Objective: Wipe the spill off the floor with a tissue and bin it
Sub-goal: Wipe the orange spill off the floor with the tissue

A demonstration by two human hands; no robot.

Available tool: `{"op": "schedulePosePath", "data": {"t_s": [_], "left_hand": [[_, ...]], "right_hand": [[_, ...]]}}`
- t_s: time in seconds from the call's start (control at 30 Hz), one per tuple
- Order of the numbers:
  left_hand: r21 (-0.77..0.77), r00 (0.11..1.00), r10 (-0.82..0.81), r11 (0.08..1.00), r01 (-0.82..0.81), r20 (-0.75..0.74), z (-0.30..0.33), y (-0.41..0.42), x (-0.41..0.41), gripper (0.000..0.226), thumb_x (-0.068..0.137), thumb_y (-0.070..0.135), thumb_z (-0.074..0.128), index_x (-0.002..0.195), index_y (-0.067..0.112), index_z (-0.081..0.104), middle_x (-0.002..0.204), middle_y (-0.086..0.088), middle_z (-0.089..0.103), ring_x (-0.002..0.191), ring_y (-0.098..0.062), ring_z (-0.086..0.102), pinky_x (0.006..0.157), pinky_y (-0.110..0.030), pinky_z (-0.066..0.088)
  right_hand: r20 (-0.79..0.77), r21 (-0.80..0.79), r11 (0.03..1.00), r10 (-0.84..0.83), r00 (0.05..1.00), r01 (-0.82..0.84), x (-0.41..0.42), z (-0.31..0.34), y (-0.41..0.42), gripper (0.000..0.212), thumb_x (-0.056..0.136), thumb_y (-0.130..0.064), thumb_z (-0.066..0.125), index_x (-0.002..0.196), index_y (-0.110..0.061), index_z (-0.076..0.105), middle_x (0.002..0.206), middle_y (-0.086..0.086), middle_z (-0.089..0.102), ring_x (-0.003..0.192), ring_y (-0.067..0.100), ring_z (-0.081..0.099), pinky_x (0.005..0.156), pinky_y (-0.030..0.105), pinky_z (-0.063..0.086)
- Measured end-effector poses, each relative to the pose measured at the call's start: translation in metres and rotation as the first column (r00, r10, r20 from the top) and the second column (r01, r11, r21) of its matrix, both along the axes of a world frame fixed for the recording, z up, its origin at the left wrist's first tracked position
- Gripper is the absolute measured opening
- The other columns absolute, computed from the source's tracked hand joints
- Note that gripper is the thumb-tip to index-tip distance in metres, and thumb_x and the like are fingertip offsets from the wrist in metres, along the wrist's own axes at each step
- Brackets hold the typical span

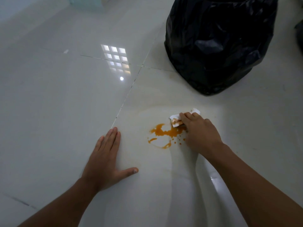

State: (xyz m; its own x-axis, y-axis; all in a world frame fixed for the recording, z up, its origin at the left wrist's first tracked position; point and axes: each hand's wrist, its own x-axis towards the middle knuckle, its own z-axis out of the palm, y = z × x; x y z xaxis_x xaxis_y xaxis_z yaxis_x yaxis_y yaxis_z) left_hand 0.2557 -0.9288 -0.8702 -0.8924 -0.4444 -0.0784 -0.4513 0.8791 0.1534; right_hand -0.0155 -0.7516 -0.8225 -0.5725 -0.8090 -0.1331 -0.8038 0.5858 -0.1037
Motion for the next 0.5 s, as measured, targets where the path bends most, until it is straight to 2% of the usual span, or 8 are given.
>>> {"op": "schedulePosePath", "data": {"t_s": [0.07, 0.1, 0.17, 0.23, 0.27, 0.4, 0.43, 0.5], "left_hand": [[0.0, 1.0, 0.003, 1.0, -0.003, -0.007, 0.001, 0.002, 0.0, 0.127, 0.073, 0.095, 0.038, 0.156, 0.0, 0.019, 0.166, -0.014, 0.014, 0.155, -0.022, 0.008, 0.122, -0.045, 0.011], [0.005, 1.0, 0.005, 1.0, -0.005, -0.011, 0.001, 0.001, -0.001, 0.127, 0.073, 0.095, 0.037, 0.156, 0.0, 0.02, 0.166, -0.014, 0.014, 0.155, -0.023, 0.009, 0.122, -0.046, 0.012], [0.012, 1.0, 0.004, 1.0, -0.004, -0.017, 0.001, 0.001, -0.001, 0.127, 0.073, 0.095, 0.036, 0.156, 0.0, 0.02, 0.166, -0.014, 0.015, 0.154, -0.024, 0.011, 0.122, -0.047, 0.013], [0.018, 1.0, 0.005, 1.0, -0.005, -0.015, 0.001, 0.001, -0.001, 0.127, 0.073, 0.095, 0.035, 0.156, 0.001, 0.019, 0.166, -0.014, 0.014, 0.154, -0.024, 0.011, 0.123, -0.046, 0.012], [0.017, 1.0, 0.01, 1.0, -0.009, -0.018, 0.0, 0.001, -0.001, 0.127, 0.073, 0.095, 0.036, 0.156, 0.001, 0.019, 0.166, -0.014, 0.014, 0.154, -0.024, 0.011, 0.123, -0.046, 0.012], [0.01, 1.0, 0.01, 1.0, -0.01, -0.022, -0.002, 0.0, -0.001, 0.126, 0.073, 0.095, 0.037, 0.156, 0.002, 0.02, 0.166, -0.014, 0.016, 0.154, -0.024, 0.012, 0.123, -0.046, 0.013], [0.007, 1.0, 0.01, 1.0, -0.01, -0.027, -0.002, 0.0, -0.001, 0.125, 0.073, 0.094, 0.037, 0.156, 0.002, 0.02, 0.166, -0.013, 0.016, 0.154, -0.023, 0.012, 0.124, -0.045, 0.012], [0.009, 0.999, 0.01, 1.0, -0.01, -0.031, -0.002, 0.0, -0.001, 0.125, 0.074, 0.094, 0.037, 0.156, 0.002, 0.02, 0.166, -0.013, 0.016, 0.154, -0.023, 0.012, 0.124, -0.044, 0.011]], "right_hand": [[-0.049, -0.045, 0.999, -0.003, 0.999, 0.001, -0.003, -0.001, 0.003, 0.059, 0.083, -0.013, 0.052, 0.141, -0.02, 0.043, 0.135, -0.001, 0.057, 0.123, 0.024, 0.046, 0.1, 0.037, 0.04], [-0.027, -0.072, 0.997, 0.003, 1.0, -0.005, -0.008, -0.001, 0.005, 0.059, 0.083, -0.01, 0.053, 0.14, -0.019, 0.045, 0.137, 0.0, 0.055, 0.13, 0.024, 0.042, 0.105, 0.038, 0.037], [0.072, -0.064, 0.998, 0.008, 0.997, -0.004, -0.014, -0.003, 0.012, 0.066, 0.085, -0.004, 0.051, 0.148, -0.02, 0.035, 0.153, -0.001, 0.038, 0.144, 0.021, 0.024, 0.118, 0.036, 0.019], [0.149, -0.021, 0.999, -0.024, 0.989, 0.027, -0.01, -0.006, 0.021, 0.074, 0.087, -0.001, 0.045, 0.154, -0.021, 0.021, 0.161, -0.002, 0.021, 0.149, 0.016, 0.011, 0.118, 0.029, 0.004], [0.161, -0.027, 0.998, -0.049, 0.986, 0.054, -0.004, -0.008, 0.025, 0.075, 0.087, -0.001, 0.043, 0.155, -0.02, 0.017, 0.162, -0.001, 0.016, 0.149, 0.015, 0.009, 0.118, 0.027, 0.002], [0.236, -0.016, 0.98, -0.187, 0.953, 0.197, 0.037, -0.004, 0.028, 0.074, 0.088, -0.007, 0.038, 0.155, -0.012, 0.007, 0.164, 0.004, 0.007, 0.15, 0.019, 0.007, 0.119, 0.03, 0.012], [0.258, 0.009, 0.976, -0.215, 0.942, 0.22, 0.048, -0.001, 0.026, 0.074, 0.088, -0.009, 0.038, 0.155, -0.011, 0.006, 0.163, 0.006, 0.008, 0.149, 0.021, 0.011, 0.118, 0.031, 0.017], [0.249, 0.019, 0.96, -0.276, 0.928, 0.28, 0.062, 0.006, 0.022, 0.066, 0.089, -0.013, 0.037, 0.152, -0.009, 0.017, 0.156, 0.01, 0.03, 0.138, 0.028, 0.036, 0.108, 0.036, 0.035]]}}
